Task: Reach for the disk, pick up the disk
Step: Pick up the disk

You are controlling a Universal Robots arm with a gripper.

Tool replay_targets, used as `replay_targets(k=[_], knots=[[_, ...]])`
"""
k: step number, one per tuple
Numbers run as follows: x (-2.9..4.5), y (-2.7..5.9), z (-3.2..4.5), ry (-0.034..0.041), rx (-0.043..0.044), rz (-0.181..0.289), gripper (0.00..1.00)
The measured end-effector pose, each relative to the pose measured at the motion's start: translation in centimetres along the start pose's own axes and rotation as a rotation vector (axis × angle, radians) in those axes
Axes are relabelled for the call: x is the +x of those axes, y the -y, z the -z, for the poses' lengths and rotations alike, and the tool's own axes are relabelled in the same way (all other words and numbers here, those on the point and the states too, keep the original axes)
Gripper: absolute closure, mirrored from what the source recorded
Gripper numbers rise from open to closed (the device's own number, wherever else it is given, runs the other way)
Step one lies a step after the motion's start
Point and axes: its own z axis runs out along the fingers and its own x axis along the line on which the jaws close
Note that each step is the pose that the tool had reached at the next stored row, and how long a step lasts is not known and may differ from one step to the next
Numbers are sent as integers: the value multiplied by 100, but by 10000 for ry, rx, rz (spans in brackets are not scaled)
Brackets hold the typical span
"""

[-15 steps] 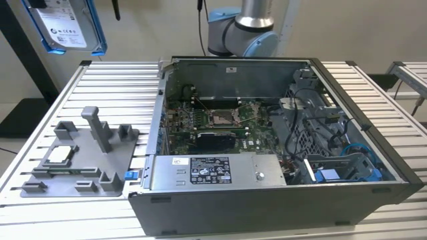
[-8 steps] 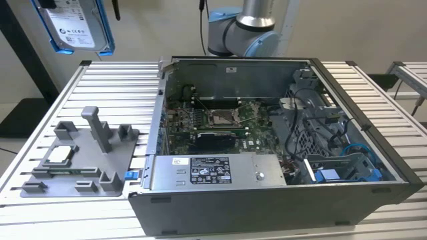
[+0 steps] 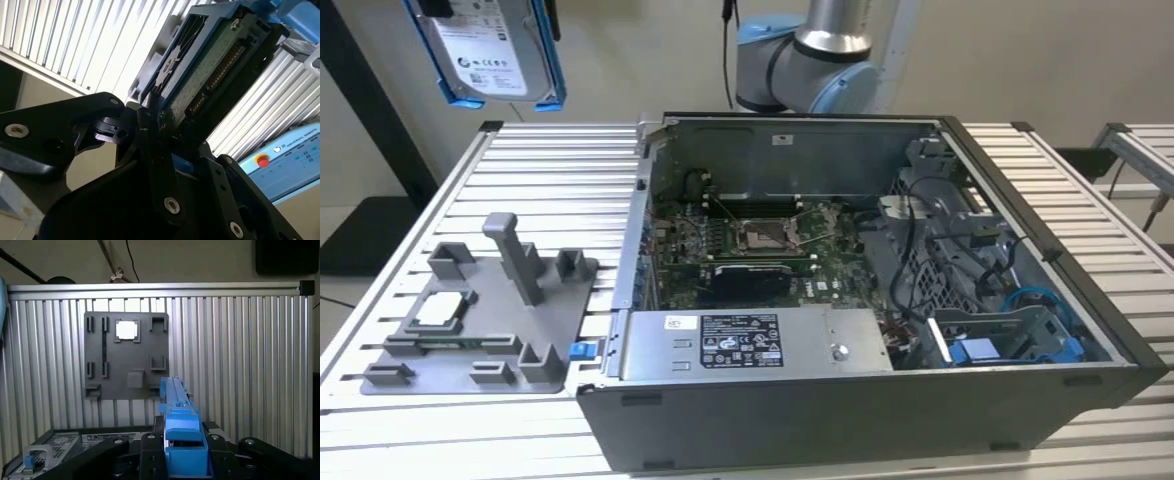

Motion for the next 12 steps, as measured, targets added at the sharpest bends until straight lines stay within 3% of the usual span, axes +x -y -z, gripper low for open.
replay_targets(k=[12], knots=[[-16, 278, 4, 0, 0, 0, 100]])
